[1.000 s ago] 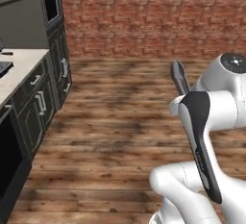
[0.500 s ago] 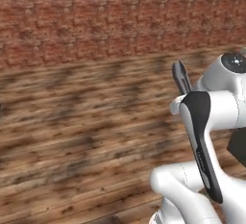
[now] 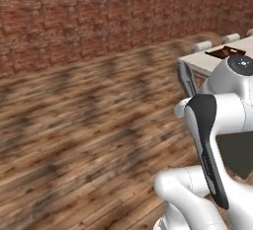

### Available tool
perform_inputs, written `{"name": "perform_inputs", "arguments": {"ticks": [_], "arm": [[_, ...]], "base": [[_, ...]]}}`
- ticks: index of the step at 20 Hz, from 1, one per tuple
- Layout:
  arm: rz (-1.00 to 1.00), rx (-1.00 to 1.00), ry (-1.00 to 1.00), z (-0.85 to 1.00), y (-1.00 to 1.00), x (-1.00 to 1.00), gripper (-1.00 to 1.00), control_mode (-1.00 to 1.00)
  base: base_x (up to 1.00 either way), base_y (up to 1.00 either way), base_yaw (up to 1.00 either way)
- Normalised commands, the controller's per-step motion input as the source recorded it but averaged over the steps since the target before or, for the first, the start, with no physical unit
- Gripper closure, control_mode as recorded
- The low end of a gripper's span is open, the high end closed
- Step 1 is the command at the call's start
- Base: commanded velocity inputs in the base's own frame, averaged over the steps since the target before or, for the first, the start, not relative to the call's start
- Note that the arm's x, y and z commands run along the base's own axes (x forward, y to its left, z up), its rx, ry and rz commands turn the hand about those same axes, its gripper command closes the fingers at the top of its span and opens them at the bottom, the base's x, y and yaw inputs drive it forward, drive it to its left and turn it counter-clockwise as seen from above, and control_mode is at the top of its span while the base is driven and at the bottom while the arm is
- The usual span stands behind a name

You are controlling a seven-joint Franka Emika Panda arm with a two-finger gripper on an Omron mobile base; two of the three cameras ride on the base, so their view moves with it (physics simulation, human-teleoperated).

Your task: Take the tongs from the drawer on the left and place them on the dining counter next to the tray containing the hot dog.

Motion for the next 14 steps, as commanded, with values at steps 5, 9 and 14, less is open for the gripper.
{"name": "perform_inputs", "arguments": {"ticks": [5,9,14], "arm": [[0.0,0.0,0.0,0.0,0.0,0.0,1.0,1.0],[0.0,0.0,0.0,0.0,0.0,0.0,1.0,1.0],[0.0,0.0,0.0,0.0,0.0,0.0,1.0,1.0]], "base": [[0.78,0.0,-0.55],[0.92,0.27,-0.5],[0.81,0.69,-0.39]]}}
